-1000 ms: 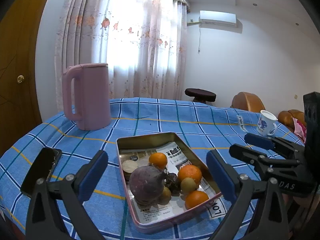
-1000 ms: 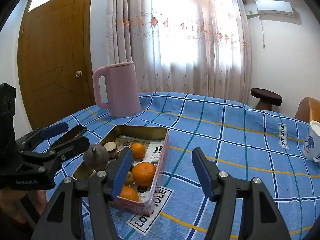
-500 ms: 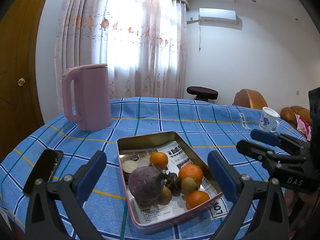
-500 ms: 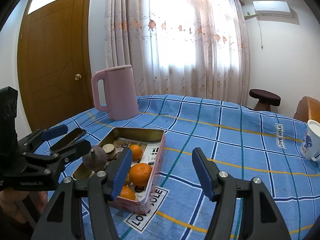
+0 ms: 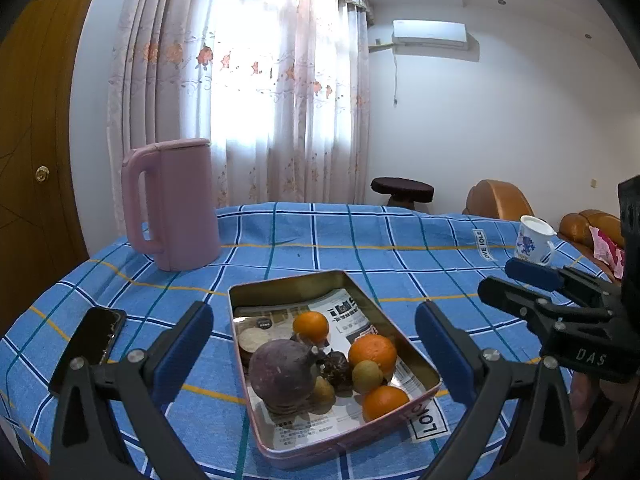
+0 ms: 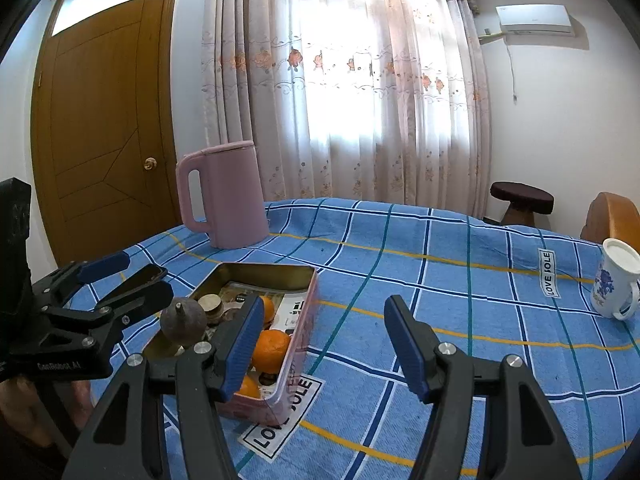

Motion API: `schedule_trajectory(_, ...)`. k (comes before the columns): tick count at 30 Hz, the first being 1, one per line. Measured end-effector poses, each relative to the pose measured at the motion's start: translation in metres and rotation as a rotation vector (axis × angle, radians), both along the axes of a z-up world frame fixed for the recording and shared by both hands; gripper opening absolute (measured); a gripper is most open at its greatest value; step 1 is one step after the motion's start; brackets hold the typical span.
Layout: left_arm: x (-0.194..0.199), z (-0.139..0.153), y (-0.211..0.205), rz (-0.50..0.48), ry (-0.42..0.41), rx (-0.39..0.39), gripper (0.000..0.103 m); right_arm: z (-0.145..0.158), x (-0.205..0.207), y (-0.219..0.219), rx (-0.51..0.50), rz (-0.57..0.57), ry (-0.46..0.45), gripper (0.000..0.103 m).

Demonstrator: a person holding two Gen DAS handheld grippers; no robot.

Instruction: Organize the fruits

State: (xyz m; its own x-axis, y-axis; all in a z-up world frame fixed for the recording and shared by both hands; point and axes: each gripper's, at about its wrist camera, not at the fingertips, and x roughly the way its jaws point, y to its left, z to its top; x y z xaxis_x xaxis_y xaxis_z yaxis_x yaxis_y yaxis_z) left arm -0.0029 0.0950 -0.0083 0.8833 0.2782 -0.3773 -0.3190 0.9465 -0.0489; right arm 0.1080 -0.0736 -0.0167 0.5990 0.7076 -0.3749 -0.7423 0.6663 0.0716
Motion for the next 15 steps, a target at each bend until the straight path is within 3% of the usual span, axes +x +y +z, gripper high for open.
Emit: schedule_trajectory(15,0.004,-0.004,-0.005,-0.023,0.022,-0.011,0.103,-0.010,0.011,-0.014,-0.031,-0.052,0.012,0.064)
